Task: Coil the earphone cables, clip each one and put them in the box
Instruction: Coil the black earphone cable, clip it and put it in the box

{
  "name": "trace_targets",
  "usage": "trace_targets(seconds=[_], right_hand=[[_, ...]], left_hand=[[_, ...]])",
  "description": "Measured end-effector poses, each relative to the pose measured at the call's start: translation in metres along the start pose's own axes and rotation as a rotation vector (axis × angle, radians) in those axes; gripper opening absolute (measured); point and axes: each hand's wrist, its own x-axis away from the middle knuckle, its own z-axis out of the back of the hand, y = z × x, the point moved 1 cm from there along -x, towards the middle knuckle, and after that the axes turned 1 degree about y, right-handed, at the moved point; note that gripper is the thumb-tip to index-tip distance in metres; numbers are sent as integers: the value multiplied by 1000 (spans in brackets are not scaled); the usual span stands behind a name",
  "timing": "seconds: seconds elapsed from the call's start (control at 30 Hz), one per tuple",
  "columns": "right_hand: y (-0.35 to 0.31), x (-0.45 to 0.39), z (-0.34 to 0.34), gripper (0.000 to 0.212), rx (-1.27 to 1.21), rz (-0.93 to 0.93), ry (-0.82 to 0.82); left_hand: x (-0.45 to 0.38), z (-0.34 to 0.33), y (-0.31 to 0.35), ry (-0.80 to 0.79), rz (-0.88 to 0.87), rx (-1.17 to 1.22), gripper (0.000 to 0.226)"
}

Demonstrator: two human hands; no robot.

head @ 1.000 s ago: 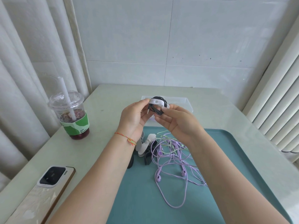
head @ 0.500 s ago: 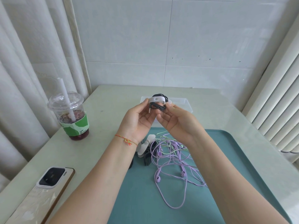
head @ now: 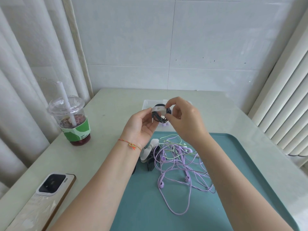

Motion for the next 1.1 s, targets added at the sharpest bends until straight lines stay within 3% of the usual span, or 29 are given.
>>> trace_targets(seconds=[0.3, 0.47, 0.53, 0.6, 0.67, 0.7, 0.8, 0.9, 1.1], right_hand=[[5, 0, 1, 12, 82, -47, -91], [5, 1, 8, 19, 28, -121, -199], [6, -1, 15, 18, 30, -118, -255], [9, -4, 22, 16, -7, -146, -194], [16, -8, 28, 10, -68, -177, -114], [16, -9, 30, 16, -102, -178, -118], [17, -6, 26, 41, -305, -208, -340], [16, -2, 20, 44, -437, -246, -535], [13, -4, 19, 18, -331, -241, -372]], left_hand=[[-1, -2, -5, 12, -128, -254, 22], [0, 1, -1, -15, -364, -484, 16], [-5, 8, 7, -30, -533, -713, 13], [-7, 15, 16, -86, -626, -930, 16], [-6, 18, 21, -187, -616, -1041, 22], [-3, 16, 23, -247, -604, -1066, 20], [1, 13, 22, -375, -560, -1099, 11], [5, 9, 20, -395, -546, -1100, 6], [2, 11, 21, -275, -562, -1048, 12]])
